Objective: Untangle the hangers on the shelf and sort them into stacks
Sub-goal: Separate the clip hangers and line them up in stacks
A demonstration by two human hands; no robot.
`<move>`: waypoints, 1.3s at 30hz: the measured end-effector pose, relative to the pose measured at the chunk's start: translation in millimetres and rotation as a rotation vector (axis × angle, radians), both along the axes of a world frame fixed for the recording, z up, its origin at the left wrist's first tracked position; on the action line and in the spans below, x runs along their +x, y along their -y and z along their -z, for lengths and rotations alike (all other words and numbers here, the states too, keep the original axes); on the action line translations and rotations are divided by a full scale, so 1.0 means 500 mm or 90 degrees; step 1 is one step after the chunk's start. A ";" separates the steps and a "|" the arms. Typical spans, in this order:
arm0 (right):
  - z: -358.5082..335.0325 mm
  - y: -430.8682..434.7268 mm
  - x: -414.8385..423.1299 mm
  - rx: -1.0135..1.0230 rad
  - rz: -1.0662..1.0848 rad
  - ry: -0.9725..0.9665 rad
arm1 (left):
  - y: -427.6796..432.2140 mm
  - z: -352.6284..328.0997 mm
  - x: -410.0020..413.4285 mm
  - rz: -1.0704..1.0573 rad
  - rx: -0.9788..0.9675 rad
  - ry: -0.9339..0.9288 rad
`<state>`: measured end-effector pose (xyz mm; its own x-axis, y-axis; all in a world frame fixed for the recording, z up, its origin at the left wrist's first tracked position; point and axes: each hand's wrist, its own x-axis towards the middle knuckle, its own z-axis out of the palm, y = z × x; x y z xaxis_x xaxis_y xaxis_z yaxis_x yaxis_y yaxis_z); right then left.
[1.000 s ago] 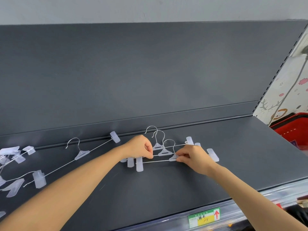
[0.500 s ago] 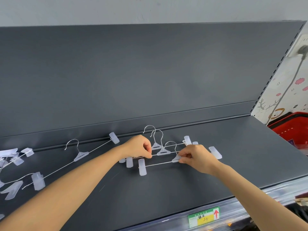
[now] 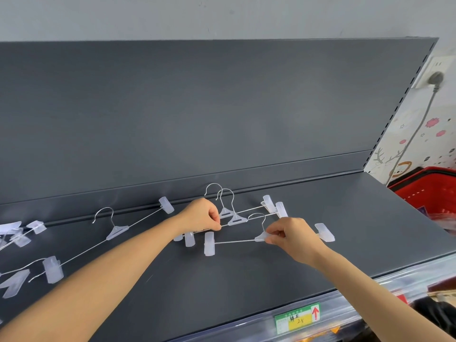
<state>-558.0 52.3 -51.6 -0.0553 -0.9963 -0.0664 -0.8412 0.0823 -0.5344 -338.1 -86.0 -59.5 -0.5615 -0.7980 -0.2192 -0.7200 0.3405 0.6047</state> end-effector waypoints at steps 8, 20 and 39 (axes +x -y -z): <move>0.023 -0.007 0.013 0.030 0.077 0.017 | 0.004 0.002 -0.007 -0.003 0.030 -0.002; -0.007 0.009 0.011 0.072 0.036 0.051 | 0.016 -0.002 -0.017 0.033 0.041 0.033; 0.043 0.072 0.029 -0.052 -0.037 -0.103 | 0.017 0.004 0.000 0.030 0.034 0.028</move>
<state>-543.5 16.3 -73.2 -0.0014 -0.9998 0.0203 -0.9191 -0.0068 -0.3940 -338.1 -94.4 -61.7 -0.5873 -0.7569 -0.2865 -0.7301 0.3427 0.5912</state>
